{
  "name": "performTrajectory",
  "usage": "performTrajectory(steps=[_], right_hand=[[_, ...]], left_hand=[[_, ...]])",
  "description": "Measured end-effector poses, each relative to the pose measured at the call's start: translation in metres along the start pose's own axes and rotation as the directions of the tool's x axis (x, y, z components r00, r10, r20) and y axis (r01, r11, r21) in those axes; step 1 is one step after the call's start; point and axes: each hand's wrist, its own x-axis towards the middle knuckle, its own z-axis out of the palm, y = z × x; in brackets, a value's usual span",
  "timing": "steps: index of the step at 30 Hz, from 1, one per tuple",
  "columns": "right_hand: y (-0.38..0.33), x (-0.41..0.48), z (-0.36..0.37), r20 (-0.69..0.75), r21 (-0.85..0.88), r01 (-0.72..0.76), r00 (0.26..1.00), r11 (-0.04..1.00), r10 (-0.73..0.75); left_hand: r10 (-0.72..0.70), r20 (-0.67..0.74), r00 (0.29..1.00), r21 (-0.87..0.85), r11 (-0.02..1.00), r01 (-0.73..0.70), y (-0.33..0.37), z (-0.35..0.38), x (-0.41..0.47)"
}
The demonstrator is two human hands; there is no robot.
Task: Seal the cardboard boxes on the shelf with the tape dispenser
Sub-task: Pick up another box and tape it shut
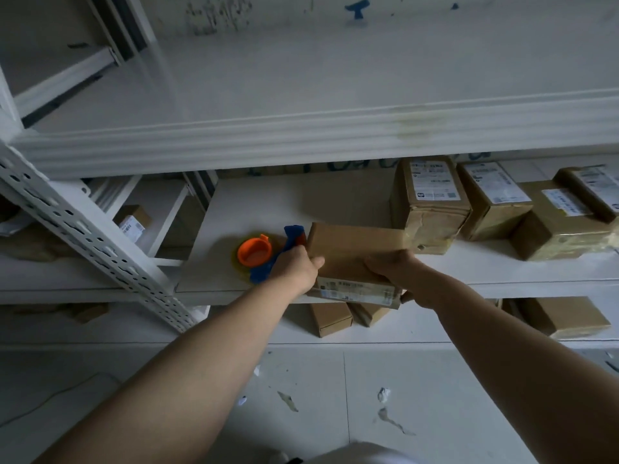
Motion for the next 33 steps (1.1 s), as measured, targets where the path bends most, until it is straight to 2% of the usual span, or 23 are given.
performTrajectory(steps=[3, 6, 8, 10, 13, 15, 17, 19, 21, 24, 27, 30, 33], right_hand=[[-0.01, -0.008, -0.01, 0.036, 0.039, 0.039, 0.999, 0.998, -0.04], [-0.019, -0.012, -0.014, -0.058, 0.109, 0.069, 0.996, 0.992, -0.063], [-0.026, -0.011, -0.012, -0.085, 0.09, 0.089, 0.993, 0.992, -0.081], [-0.028, -0.01, -0.007, -0.116, -0.025, 0.08, 0.99, 0.996, -0.083], [-0.017, -0.005, 0.0, -0.171, -0.157, 0.0, 0.985, 0.988, -0.027], [-0.01, -0.003, 0.003, -0.223, -0.15, -0.04, 0.975, 0.988, 0.006], [-0.008, 0.001, 0.002, -0.238, -0.147, -0.055, 0.971, 0.988, 0.019], [-0.011, 0.005, 0.0, -0.193, -0.124, -0.067, 0.98, 0.99, 0.042], [-0.015, 0.008, -0.005, -0.13, -0.071, -0.084, 0.989, 0.994, 0.074], [-0.017, 0.004, -0.012, -0.055, -0.056, -0.093, 0.994, 0.994, 0.09], [-0.018, 0.002, -0.013, 0.04, -0.134, -0.062, 0.997, 0.989, 0.068], [-0.015, 0.011, -0.01, 0.002, -0.185, -0.035, 0.999, 0.982, 0.037], [-0.016, 0.015, -0.016, 0.027, -0.163, -0.065, 0.997, 0.985, 0.07]], left_hand=[[0.023, -0.175, 0.984, 0.095, 0.995, -0.007, -0.008, -0.015, 0.001], [0.02, -0.353, 0.935, 0.064, 0.998, 0.003, -0.008, -0.043, 0.006], [0.008, -0.301, 0.954, -0.046, 0.999, -0.023, -0.002, -0.055, 0.004], [-0.007, -0.127, 0.992, -0.161, 0.987, -0.013, 0.002, -0.055, 0.002], [-0.004, 0.023, 1.0, -0.17, 0.985, 0.008, -0.003, -0.038, 0.009], [-0.001, 0.015, 1.0, -0.162, 0.987, 0.004, -0.007, -0.027, 0.012], [0.019, -0.06, 0.998, -0.101, 0.995, -0.025, -0.005, -0.023, 0.012], [0.055, -0.129, 0.99, -0.005, 0.998, -0.056, -0.002, -0.022, 0.012], [0.069, -0.149, 0.986, 0.016, 0.998, -0.068, 0.0, -0.022, 0.011], [0.029, -0.128, 0.991, 0.006, 1.0, -0.028, 0.003, -0.02, 0.012], [-0.042, -0.043, 0.998, 0.027, 0.999, 0.043, 0.018, -0.019, 0.012], [-0.062, -0.049, 0.997, 0.059, 0.996, 0.065, 0.025, -0.019, 0.015], [-0.04, -0.084, 0.996, -0.035, 0.999, 0.037, 0.017, -0.018, 0.022]])
